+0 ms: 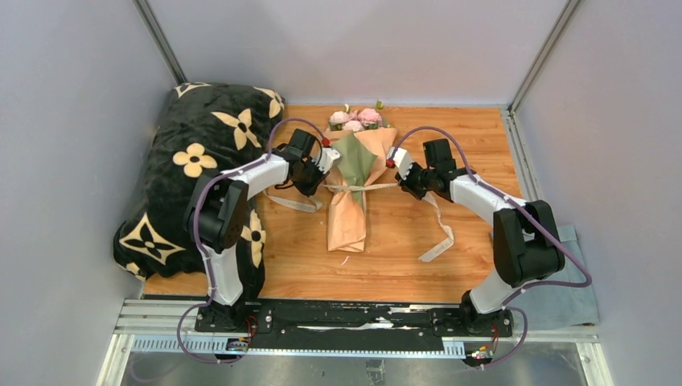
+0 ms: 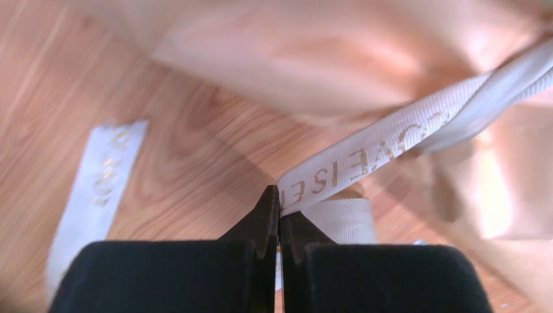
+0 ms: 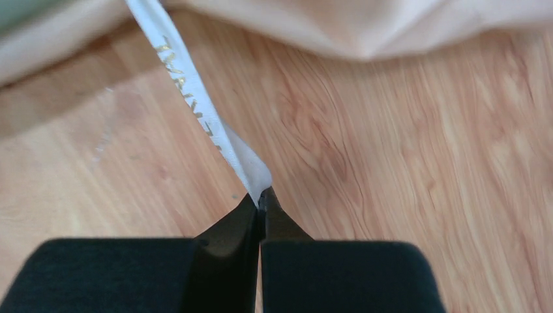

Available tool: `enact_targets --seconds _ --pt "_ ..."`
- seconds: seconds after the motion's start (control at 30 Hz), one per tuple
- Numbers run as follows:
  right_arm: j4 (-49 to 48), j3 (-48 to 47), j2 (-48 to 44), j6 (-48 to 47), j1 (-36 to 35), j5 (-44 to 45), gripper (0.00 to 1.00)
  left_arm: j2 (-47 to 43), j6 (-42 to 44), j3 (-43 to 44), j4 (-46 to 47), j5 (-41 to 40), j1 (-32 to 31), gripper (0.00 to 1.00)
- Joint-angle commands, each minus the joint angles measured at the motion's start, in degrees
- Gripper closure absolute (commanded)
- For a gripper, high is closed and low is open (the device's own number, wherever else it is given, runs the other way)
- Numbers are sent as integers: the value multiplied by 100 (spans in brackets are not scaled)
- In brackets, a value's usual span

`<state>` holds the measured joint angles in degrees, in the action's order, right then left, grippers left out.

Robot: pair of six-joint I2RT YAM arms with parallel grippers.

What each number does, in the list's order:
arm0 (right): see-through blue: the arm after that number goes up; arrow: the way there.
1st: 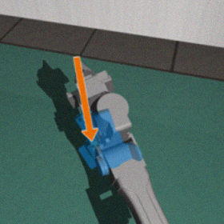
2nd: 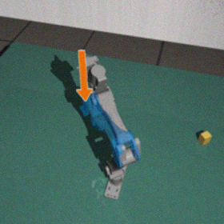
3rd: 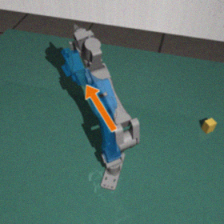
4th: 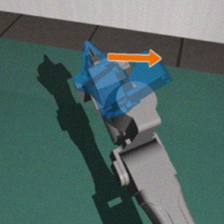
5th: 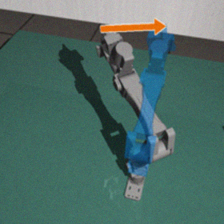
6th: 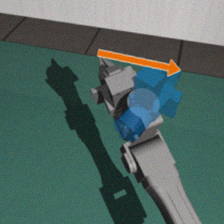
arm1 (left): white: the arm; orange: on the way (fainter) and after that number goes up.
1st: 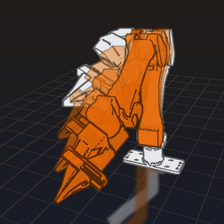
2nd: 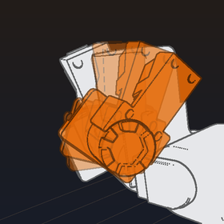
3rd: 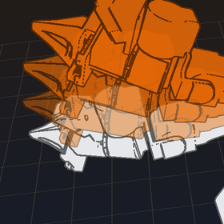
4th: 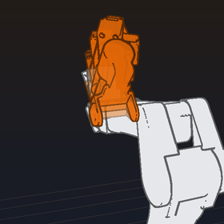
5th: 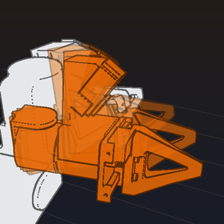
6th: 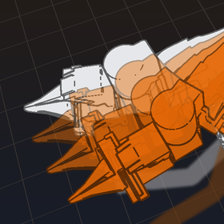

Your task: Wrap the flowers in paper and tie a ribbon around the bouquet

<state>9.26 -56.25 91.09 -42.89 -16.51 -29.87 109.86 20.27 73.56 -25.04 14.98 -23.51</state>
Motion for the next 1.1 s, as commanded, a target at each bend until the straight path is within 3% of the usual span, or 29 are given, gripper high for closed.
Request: enact_targets --seconds 0.0,0.1,0.5,0.8,1.07 --pt "-153 295 95 343 211 2019 100 -381 669 -236 -280 -1404 344 100" --pt "-112 373 277 390 555 2514 100 -558 932 -472 -130 -1691 698 100" --pt "-96 325 539 591 1419 2615 100 -1154 1672 -1256 673 -2584 1664 100" --pt "-164 368 626 588 1528 2553 100 -1394 1690 -1429 595 -1985 1885 100" --pt "-464 544 120 593 1353 2115 100 -1645 1516 -1016 -138 -1187 1876 100"
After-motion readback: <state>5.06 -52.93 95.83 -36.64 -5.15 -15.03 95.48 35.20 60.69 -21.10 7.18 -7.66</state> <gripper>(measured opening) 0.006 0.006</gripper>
